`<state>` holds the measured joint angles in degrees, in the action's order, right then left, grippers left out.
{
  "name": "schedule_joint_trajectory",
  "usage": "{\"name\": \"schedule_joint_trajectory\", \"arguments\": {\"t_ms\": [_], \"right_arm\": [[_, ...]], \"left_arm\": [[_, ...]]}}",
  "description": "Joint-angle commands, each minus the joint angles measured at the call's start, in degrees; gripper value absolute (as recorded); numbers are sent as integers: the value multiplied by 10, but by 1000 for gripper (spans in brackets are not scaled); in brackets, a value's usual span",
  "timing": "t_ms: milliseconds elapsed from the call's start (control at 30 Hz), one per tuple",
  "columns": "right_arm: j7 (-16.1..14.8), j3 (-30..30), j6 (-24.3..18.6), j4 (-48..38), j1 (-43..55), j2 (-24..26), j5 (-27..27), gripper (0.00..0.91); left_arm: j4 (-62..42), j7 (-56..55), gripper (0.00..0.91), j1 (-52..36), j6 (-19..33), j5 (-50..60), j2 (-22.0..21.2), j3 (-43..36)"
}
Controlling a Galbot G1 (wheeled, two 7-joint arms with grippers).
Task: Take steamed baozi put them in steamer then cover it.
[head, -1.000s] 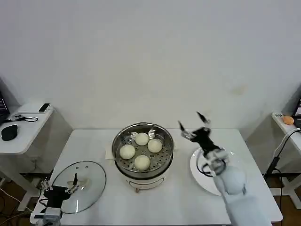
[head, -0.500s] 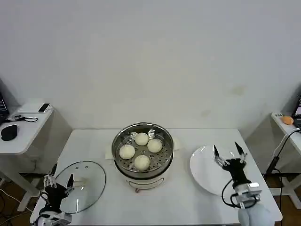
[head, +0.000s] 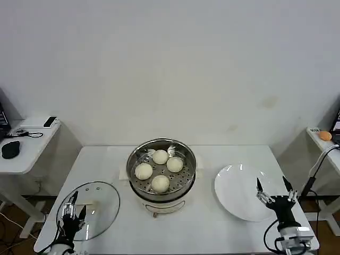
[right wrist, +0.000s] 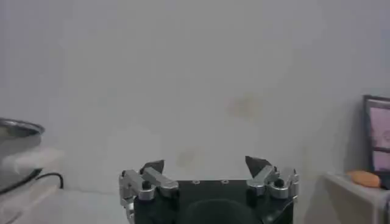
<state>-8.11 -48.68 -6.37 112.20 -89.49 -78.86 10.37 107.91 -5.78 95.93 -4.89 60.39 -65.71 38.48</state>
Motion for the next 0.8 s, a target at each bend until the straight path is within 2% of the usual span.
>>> {"name": "schedule_joint_trajectory", "arguments": {"t_ms": [33, 800], "right_arm": [[-3, -21, -3, 13, -33, -10, 0, 907], [-6, -8, -7, 14, -44, -38, -25, 907]], "left_arm": [[-25, 9, 907, -3, -2, 65, 11, -16], [-109, 21, 907, -87, -7, 70, 35, -39]]}}
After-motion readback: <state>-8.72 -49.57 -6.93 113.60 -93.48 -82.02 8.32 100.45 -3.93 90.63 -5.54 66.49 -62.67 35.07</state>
